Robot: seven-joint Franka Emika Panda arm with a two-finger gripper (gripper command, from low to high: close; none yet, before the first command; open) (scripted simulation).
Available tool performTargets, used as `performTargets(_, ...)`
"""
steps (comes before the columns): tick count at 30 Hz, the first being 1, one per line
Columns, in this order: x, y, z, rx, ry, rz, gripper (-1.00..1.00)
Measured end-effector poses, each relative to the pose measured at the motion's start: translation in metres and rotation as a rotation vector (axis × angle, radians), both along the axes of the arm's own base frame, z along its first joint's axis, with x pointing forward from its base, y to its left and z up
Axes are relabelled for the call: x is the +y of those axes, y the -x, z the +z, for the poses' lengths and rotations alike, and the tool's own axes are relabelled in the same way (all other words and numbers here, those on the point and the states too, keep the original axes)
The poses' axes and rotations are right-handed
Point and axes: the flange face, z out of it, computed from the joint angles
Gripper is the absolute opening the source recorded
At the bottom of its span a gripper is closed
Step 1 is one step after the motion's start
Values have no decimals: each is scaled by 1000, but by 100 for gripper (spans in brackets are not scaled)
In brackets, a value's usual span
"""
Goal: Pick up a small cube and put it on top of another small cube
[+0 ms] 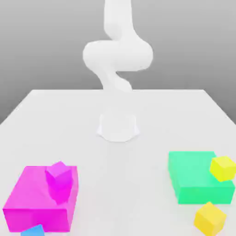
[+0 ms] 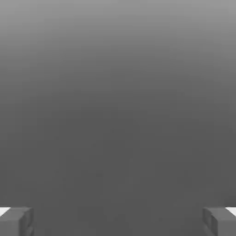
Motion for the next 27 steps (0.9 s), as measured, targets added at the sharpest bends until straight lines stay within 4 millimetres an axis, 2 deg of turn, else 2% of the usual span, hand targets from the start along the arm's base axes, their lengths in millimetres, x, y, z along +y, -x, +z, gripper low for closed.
performTargets(3,22,-37,-42,80,38,44,0)
performTargets(7,51,-76,-102,182,84,107,0)
performTargets(11,83,-104,-167,281,123,178,0)
performTargets(14,106,-117,-219,355,149,235,0)
performTargets(17,132,-124,-272,427,172,300,0)
performTargets(21,167,-122,-343,523,196,391,0)
performTargets(27,206,-100,-450,668,211,514,0)
